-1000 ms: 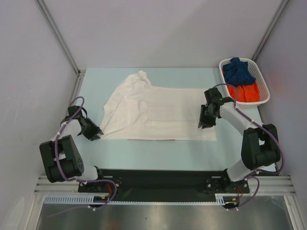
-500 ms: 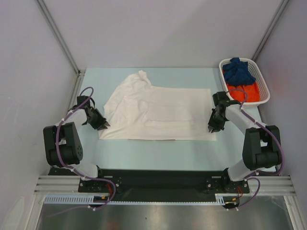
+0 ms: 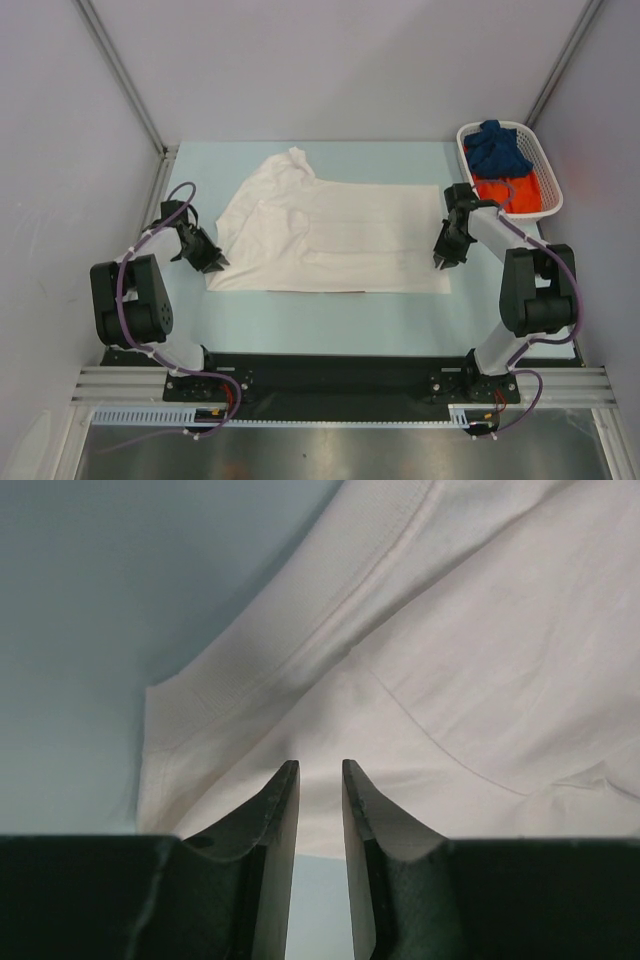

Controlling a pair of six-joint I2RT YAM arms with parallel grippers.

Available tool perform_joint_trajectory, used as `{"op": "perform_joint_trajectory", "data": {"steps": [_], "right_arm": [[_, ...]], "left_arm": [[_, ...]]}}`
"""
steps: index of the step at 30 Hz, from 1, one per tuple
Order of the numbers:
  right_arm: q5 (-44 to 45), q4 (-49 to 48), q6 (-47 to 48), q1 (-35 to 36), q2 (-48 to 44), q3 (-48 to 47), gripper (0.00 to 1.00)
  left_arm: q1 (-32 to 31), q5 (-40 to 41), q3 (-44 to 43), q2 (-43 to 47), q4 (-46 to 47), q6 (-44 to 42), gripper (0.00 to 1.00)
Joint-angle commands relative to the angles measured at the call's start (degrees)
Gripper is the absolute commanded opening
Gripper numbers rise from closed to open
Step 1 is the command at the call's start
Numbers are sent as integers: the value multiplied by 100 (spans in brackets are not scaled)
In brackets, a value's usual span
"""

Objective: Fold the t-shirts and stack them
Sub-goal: Fold the tshirt

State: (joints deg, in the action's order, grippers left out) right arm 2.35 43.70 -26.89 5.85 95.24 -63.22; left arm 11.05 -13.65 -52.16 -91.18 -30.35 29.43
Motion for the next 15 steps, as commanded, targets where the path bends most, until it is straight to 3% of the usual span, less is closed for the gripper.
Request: {"op": "perform_joint_trajectory", "data": {"steps": [1, 9, 15], "right_arm": [[-77, 7, 44, -101, -102, -42, 20], [-173, -29, -17, -180, 126, 187, 17], [-42, 33, -176, -189, -322, 740, 13]], "left_arm": [[64, 64, -145, -5, -24, -183, 29], [178, 82, -119, -128, -41, -262, 29], [240, 117, -40, -146, -24, -254, 29]]}}
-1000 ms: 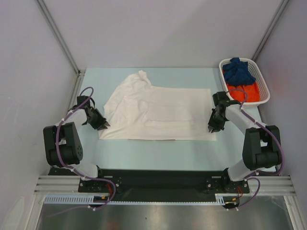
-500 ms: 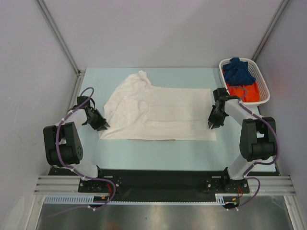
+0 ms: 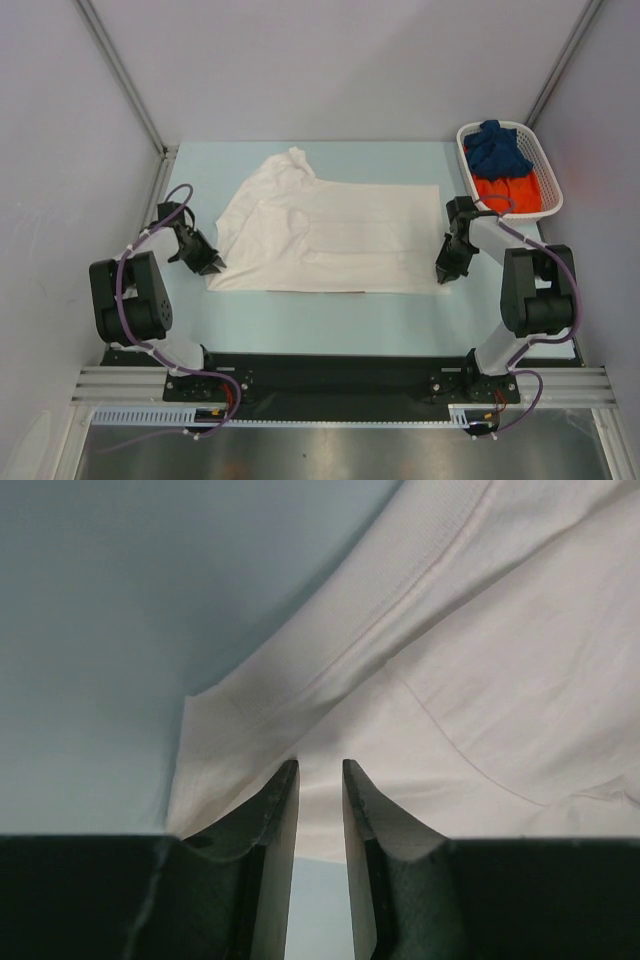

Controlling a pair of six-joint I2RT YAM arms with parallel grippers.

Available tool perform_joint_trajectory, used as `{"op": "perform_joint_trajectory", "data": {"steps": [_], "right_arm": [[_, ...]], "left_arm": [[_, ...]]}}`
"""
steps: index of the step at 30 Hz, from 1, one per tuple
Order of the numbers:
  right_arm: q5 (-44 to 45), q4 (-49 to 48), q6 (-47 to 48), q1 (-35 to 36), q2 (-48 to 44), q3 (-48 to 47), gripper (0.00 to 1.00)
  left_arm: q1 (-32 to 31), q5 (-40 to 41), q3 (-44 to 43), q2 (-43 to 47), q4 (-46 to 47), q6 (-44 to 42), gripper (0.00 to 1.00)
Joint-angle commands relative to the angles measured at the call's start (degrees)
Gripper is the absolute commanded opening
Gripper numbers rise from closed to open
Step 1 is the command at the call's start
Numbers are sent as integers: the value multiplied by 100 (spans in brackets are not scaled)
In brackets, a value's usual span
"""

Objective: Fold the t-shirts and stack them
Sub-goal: Fold the tshirt

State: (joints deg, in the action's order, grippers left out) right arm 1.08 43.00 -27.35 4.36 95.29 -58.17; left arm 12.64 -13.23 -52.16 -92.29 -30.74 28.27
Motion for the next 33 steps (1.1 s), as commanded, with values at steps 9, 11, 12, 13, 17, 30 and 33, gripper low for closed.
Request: {"op": "perform_joint_trajectory", "data": {"steps": [9, 11, 12, 13, 17, 30, 33], "right_arm": [[182, 349, -455, -146, -915, 834, 11], [164, 375, -420, -137, -1020, 869, 11], [234, 393, -394, -146, -1056, 878, 11], [252, 393, -385, -155, -1056, 886, 11], [156, 393, -200, -225, -1126, 694, 11], [-355, -90, -51, -23, -37, -89, 25], [-117, -82, -147, -163, 192, 16, 27]], "left_arm": [[238, 190, 118, 27, -11, -182, 29], [256, 198, 145, 27, -46, -225, 29], [256, 225, 154, 62, -37, -226, 29], [256, 216, 180, 53, -37, -226, 29], [274, 137, 180, 158, -29, -260, 29], [326, 40, 127, -130, 69, 29, 22], [467, 67, 285, -254, -37, 161, 16]]}}
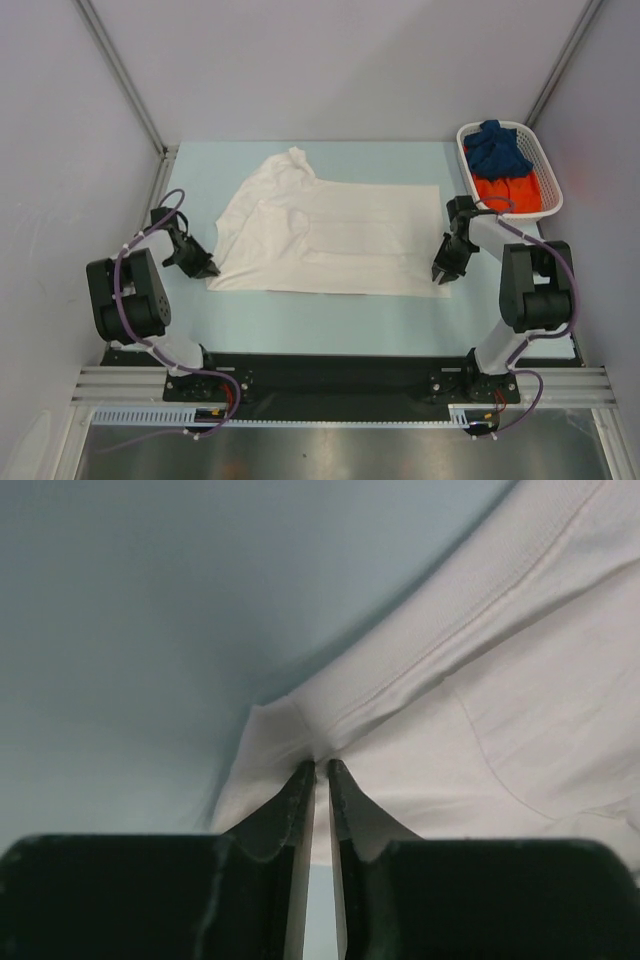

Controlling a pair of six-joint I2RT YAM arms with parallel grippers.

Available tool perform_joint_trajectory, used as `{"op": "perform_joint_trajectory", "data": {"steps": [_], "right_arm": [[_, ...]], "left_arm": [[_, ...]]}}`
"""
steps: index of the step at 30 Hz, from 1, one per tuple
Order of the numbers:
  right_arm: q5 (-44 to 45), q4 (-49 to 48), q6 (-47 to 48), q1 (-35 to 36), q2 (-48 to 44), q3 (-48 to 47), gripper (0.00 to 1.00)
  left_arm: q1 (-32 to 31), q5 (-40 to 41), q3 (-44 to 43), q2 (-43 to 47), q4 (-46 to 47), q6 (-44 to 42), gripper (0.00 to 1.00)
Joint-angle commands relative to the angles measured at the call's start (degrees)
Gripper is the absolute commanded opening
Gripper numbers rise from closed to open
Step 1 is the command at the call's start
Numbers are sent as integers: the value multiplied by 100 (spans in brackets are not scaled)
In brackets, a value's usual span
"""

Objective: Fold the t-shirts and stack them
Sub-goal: Fold the tshirt

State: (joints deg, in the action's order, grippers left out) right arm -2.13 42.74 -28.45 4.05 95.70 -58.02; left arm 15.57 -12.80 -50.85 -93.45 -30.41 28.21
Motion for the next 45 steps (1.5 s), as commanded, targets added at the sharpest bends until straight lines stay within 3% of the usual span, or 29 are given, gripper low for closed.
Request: {"op": "perform_joint_trajectory", "data": {"steps": [1, 6, 17, 21, 23, 26, 29, 33, 40, 45], "right_arm": [[396, -21, -90, -176, 151, 71, 28], [679, -38, -213, -352, -60, 537, 29], [451, -55, -434, -502, -368, 1187, 31], [415, -21, -109, -423, -482, 1013, 32], [468, 155, 75, -231, -500, 557, 33], [582, 419, 567, 226, -631, -337, 40], [347, 174, 972, 796, -649, -1041, 57], [-506, -957, 1069, 1422, -55, -1701, 71], [-1834, -2418, 754, 2503, 1571, -3065, 66], [-1993, -2752, 507, 2811, 2715, -4076, 68]], "left_arm": [[218, 40, 233, -121, -96, 202, 16], [350, 539, 400, 116, -254, 440, 23], [1150, 744, 1033, 485, -299, 335, 27], [1089, 568, 884, 976, -211, 159, 37], [887, 385, 717, 1214, -176, 71, 50], [430, 383, 305, 1592, -307, 53, 60], [34, 261, -29, 1830, -159, 62, 62], [-186, -545, -189, 1717, 420, 123, 60], [-555, -2208, 84, 856, 2609, 317, 49], [-678, -2349, -22, 233, 3259, 124, 49]]}}
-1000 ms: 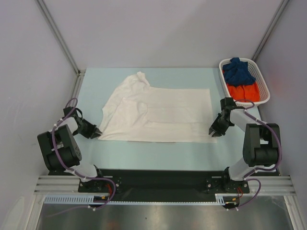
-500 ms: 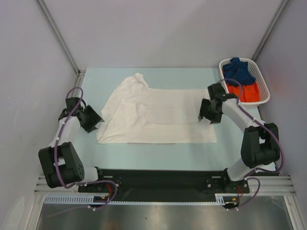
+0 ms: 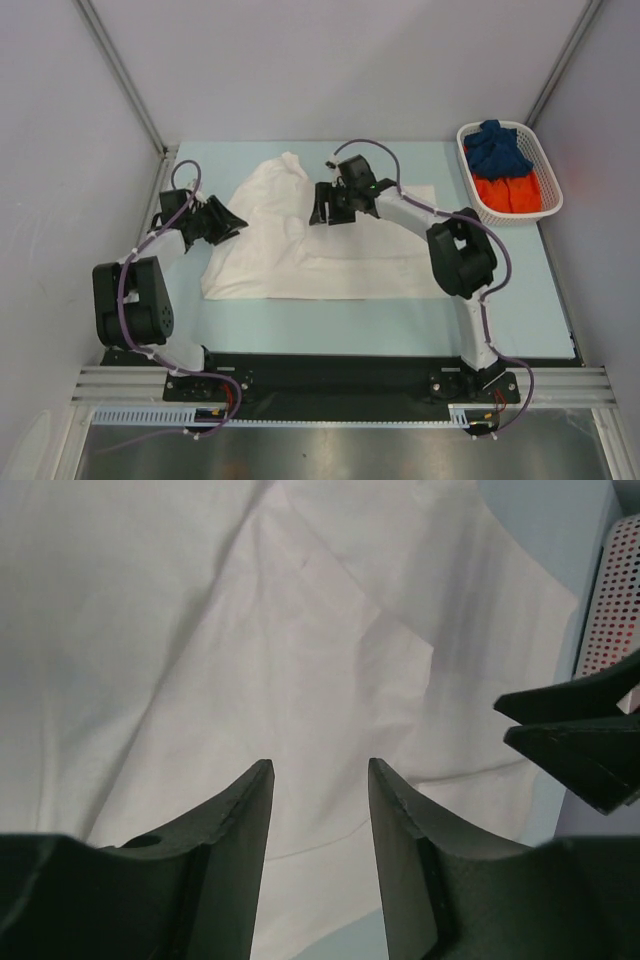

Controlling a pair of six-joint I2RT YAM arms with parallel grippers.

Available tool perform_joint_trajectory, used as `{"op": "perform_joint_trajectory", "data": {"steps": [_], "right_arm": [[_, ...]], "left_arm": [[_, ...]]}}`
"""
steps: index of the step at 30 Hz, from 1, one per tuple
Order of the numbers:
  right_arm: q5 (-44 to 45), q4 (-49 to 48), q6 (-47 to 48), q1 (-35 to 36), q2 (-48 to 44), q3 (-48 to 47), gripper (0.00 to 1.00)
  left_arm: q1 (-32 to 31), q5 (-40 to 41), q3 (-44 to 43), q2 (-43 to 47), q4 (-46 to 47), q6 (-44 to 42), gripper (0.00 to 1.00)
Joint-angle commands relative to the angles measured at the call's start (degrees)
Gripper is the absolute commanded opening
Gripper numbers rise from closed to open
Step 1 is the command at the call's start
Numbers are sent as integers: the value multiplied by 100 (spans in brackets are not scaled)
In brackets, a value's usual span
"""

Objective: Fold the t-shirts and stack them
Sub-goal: Fold the tshirt

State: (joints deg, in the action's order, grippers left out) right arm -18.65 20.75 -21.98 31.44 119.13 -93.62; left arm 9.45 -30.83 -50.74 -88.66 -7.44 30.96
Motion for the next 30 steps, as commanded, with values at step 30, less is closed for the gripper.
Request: {"op": "perform_joint_trajectory", "data": {"steps": [30], "right_arm": [[-1017, -1451, -658, 196, 1860, -1659, 56]], "left_arm": [[-523, -170, -3671, -3315, -899, -1549, 47]]}}
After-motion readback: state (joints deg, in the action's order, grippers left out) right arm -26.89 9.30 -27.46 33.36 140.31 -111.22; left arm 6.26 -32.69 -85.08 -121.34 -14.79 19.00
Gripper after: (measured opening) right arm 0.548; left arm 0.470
